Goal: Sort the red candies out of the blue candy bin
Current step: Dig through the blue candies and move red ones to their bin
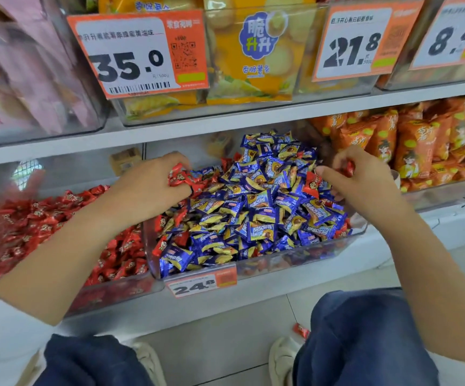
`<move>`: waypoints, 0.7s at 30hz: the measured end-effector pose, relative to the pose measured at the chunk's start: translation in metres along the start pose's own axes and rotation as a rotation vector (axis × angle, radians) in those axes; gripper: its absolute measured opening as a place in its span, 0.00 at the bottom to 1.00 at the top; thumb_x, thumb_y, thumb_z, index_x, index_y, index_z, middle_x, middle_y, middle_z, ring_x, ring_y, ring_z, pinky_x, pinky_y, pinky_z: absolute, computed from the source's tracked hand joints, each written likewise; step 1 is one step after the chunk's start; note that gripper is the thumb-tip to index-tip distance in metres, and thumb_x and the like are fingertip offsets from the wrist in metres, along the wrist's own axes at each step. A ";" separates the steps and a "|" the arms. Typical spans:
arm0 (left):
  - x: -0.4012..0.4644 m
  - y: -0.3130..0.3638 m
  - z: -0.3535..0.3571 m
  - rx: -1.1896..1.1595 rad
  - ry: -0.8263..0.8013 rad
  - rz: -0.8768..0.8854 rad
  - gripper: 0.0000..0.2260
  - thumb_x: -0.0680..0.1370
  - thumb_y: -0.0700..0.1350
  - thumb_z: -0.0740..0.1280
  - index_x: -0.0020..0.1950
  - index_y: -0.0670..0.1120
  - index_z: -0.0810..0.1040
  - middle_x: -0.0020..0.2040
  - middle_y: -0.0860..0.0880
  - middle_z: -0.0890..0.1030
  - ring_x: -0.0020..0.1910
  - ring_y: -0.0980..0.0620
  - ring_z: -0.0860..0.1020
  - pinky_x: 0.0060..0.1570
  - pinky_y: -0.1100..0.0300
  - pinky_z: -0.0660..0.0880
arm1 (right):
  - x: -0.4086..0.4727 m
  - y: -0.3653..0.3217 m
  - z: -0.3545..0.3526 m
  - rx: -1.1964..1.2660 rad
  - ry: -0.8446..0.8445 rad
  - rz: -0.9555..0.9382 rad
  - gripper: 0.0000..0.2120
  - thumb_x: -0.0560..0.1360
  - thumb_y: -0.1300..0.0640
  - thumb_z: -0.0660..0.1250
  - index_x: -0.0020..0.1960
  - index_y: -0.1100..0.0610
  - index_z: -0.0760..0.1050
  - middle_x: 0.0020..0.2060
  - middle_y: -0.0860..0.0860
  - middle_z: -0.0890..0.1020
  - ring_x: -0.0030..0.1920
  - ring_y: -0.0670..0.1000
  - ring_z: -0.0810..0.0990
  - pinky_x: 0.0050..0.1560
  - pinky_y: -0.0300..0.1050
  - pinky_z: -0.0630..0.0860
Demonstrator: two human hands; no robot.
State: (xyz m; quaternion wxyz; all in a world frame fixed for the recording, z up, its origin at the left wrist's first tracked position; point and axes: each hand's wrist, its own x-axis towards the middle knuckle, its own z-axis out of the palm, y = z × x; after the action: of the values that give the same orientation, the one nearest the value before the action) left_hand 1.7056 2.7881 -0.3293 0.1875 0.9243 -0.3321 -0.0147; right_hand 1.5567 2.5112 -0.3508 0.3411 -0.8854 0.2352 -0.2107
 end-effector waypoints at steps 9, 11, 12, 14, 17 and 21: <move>-0.014 -0.001 -0.009 0.198 -0.297 0.091 0.12 0.73 0.54 0.71 0.54 0.54 0.79 0.53 0.51 0.81 0.51 0.51 0.77 0.43 0.61 0.66 | 0.001 0.000 0.017 -0.442 -0.228 -0.119 0.21 0.77 0.56 0.65 0.69 0.53 0.70 0.59 0.60 0.73 0.56 0.60 0.75 0.53 0.46 0.69; -0.014 0.002 -0.003 0.277 -0.339 0.089 0.19 0.74 0.53 0.70 0.64 0.53 0.76 0.61 0.49 0.78 0.60 0.49 0.74 0.52 0.60 0.69 | 0.001 -0.001 0.018 -0.428 -0.189 -0.139 0.17 0.76 0.56 0.66 0.64 0.55 0.74 0.56 0.60 0.75 0.52 0.59 0.76 0.47 0.45 0.69; -0.014 0.004 -0.002 0.327 -0.354 0.086 0.21 0.74 0.53 0.70 0.66 0.53 0.74 0.62 0.49 0.77 0.61 0.49 0.74 0.55 0.59 0.70 | 0.001 -0.002 0.018 -0.393 -0.144 -0.161 0.14 0.76 0.56 0.67 0.60 0.56 0.76 0.53 0.59 0.76 0.49 0.58 0.76 0.43 0.44 0.67; -0.013 0.007 0.002 0.423 -0.358 0.084 0.18 0.75 0.51 0.69 0.65 0.53 0.74 0.59 0.48 0.78 0.60 0.47 0.74 0.54 0.56 0.73 | 0.000 -0.004 0.016 -0.320 -0.055 -0.197 0.06 0.76 0.57 0.67 0.52 0.57 0.76 0.47 0.57 0.77 0.43 0.55 0.76 0.38 0.42 0.64; -0.012 0.004 0.001 0.422 -0.256 0.096 0.07 0.76 0.45 0.65 0.53 0.51 0.77 0.43 0.51 0.78 0.46 0.49 0.76 0.39 0.56 0.73 | -0.002 -0.010 0.015 -0.215 0.005 -0.194 0.03 0.77 0.58 0.64 0.49 0.57 0.74 0.38 0.54 0.79 0.31 0.50 0.74 0.30 0.43 0.64; -0.016 0.000 -0.011 0.408 -0.091 0.077 0.08 0.76 0.46 0.65 0.53 0.54 0.74 0.31 0.55 0.69 0.37 0.52 0.69 0.31 0.59 0.62 | -0.003 -0.016 0.017 -0.186 0.009 -0.194 0.04 0.78 0.57 0.63 0.50 0.55 0.76 0.37 0.55 0.80 0.33 0.53 0.77 0.34 0.45 0.71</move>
State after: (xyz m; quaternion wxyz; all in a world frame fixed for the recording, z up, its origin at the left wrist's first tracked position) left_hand 1.6953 2.8017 -0.3210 -0.0184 0.9281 -0.3715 0.0184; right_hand 1.5674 2.5325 -0.3514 0.2346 -0.9309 0.1683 -0.2239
